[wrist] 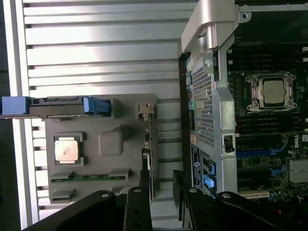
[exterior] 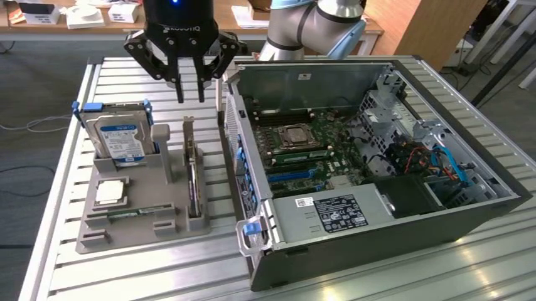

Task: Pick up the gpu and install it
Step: 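Pick up the gpu and move the gpu toward the slot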

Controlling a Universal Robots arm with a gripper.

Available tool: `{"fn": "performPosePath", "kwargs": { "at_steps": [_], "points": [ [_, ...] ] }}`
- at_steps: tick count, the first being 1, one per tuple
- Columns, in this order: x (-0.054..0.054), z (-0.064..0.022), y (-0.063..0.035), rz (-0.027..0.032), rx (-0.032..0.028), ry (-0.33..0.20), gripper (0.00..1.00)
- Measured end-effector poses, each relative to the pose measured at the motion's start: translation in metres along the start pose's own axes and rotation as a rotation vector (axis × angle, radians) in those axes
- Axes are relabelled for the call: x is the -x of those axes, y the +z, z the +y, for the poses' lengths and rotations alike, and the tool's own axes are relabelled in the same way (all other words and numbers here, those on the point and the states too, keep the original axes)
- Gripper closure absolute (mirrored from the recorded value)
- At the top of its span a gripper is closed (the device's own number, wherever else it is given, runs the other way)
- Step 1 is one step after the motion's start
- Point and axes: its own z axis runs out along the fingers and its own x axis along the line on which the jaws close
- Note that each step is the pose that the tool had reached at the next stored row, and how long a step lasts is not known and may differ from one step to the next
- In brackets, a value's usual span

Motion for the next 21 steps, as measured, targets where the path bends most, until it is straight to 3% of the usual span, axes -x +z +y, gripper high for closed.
{"fn": "performPosePath", "kwargs": {
  "at_steps": [1,15,21],
  "points": [
    [0.0,0.0,0.0,0.0,0.0001,0.0,0.64],
    [0.0,0.0,0.0003,-0.0001,0.0001,0.0,0.64],
    [-0.0002,-0.0003,0.0072,0.0,-0.0001,0.0,0.64]
  ]
}}
